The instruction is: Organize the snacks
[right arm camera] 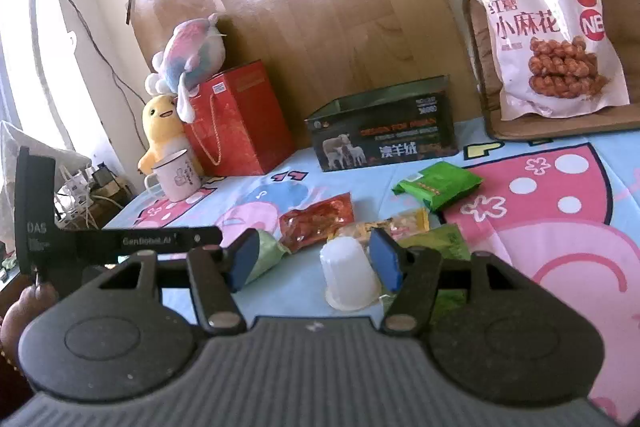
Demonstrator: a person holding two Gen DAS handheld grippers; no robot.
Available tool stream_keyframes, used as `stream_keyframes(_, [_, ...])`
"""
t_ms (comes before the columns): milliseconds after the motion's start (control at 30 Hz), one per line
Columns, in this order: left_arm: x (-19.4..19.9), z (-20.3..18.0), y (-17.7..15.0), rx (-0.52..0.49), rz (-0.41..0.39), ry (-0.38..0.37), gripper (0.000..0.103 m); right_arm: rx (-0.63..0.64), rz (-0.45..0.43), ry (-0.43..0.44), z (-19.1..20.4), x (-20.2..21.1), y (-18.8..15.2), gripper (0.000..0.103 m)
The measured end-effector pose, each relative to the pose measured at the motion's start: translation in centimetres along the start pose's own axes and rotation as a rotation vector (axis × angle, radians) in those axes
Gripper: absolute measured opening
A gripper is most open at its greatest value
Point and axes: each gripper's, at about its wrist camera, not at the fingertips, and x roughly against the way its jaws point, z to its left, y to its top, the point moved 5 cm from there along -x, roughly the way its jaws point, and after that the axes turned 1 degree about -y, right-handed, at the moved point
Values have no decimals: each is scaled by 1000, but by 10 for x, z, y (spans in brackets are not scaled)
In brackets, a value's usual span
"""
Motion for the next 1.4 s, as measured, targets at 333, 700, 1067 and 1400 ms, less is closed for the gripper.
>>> stream_keyframes(333, [-12,8,-24,21,-58,-4,84,48,-116,-248,-31,-4,-18,64])
stream_keyframes(700, [-1,-2,-26,-37,-160,-10,86,-96,-103,-255,-55,-9,-23,64])
stream_keyframes(1067, [-1,-1,-27,-34,-163,-15,88,-113,-85,-249,-58,-13,-23,64])
stream_keyframes(1400, [0,-1,-27,-29,-166,-22,89,-129,-81,-253,-58,-14,-24,64])
